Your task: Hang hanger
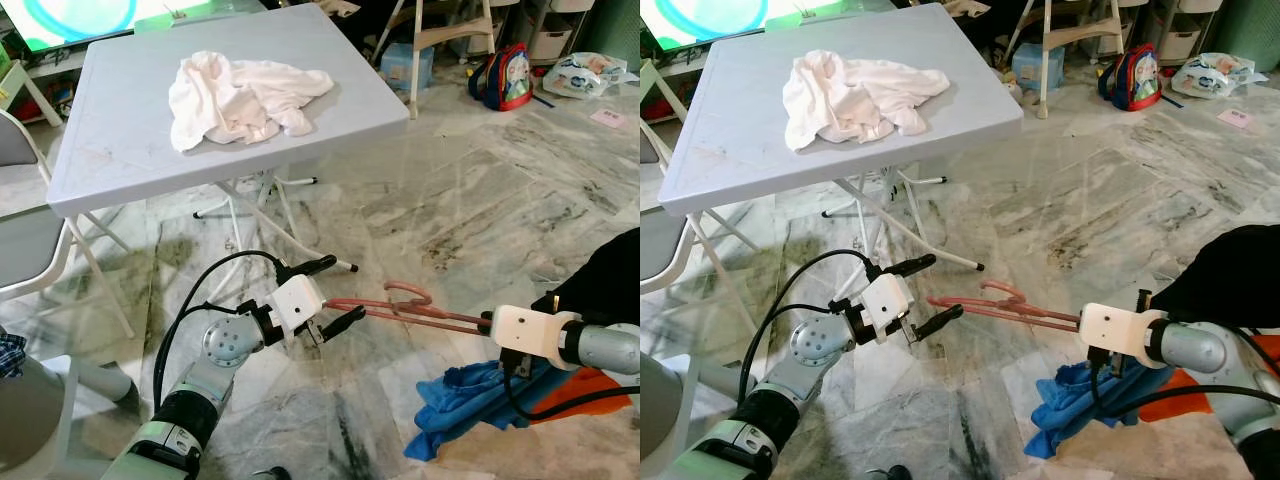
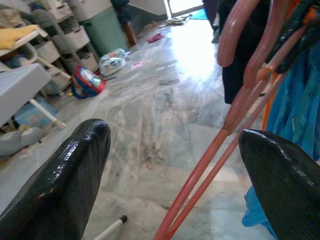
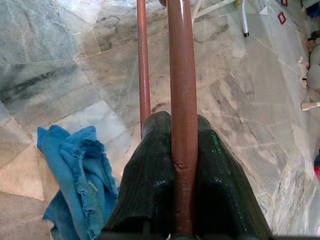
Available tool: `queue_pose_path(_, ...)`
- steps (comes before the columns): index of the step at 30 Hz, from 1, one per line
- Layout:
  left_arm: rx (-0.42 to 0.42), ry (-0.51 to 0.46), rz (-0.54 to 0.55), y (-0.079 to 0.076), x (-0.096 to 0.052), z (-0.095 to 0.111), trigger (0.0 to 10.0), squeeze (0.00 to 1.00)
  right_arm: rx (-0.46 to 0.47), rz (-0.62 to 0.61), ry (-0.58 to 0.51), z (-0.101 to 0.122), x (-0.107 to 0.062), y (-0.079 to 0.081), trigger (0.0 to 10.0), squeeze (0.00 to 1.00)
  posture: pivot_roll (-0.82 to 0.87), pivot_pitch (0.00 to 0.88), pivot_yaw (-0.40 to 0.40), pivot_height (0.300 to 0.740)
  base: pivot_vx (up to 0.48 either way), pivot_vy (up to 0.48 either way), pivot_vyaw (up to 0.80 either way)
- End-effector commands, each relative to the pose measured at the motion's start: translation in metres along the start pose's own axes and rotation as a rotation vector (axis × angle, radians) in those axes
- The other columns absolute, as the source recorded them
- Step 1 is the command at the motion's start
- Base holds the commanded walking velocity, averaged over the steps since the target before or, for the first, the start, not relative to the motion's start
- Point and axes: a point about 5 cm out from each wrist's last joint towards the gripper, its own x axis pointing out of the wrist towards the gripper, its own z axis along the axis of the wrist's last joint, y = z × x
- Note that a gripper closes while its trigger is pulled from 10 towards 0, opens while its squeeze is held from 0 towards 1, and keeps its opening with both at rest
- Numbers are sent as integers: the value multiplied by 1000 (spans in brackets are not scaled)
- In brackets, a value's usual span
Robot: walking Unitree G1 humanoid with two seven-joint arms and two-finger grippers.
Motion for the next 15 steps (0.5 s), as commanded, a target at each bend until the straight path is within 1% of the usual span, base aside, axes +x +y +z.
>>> queue_pose_path(1, -22, 48, -37, -4, -4, -9, 10000, 1000, -37, -3, -13, 3, -3, -7, 10000, 0, -182, 141, 82, 740, 0, 0, 0)
queue_pose_path(4, -34, 62, -68, -9, -4, -12, 10000, 1000, -52, -4, -26, 4, -4, -11, 10000, 0, -186, 140, 82, 740, 0, 0, 0)
queue_pose_path(5, -52, 78, -101, -13, -4, -14, 10000, 1000, -68, 0, -31, 5, -5, -14, 10000, 0, -189, 140, 82, 740, 0, 0, 0)
queue_pose_path(7, -49, 88, -127, -16, -3, -16, 10000, 1000, -80, 3, -41, 7, -8, -18, 10000, 0, -190, 140, 82, 740, 0, 0, 0)
queue_pose_path(10, -44, 102, -134, -16, -3, -17, 10000, 1000, -82, 19, -63, 10, -11, -20, 10000, 0, -191, 139, 80, 740, 0, 0, 0)
queue_pose_path(12, -38, 107, -132, -13, -1, -17, 10000, 1000, -102, 65, -84, 13, -20, -19, 10000, 0, -192, 138, 79, 740, 0, 0, 0)
queue_pose_path(13, -39, 108, -132, -12, 0, -16, 10000, 831, -107, 77, -87, 13, -22, -19, 10000, 0, -192, 138, 79, 740, 0, 0, 0)
queue_pose_path(14, -50, 111, -141, -10, 0, -16, 10000, 94, -113, 104, -92, 13, -28, -18, 10000, 0, -194, 139, 80, 740, 0, 0, 0)
queue_pose_path(15, -56, 112, -146, -10, 0, -16, 10000, 94, -115, 113, -93, 14, -30, -18, 10000, 0, -194, 139, 80, 740, 0, 0, 0)
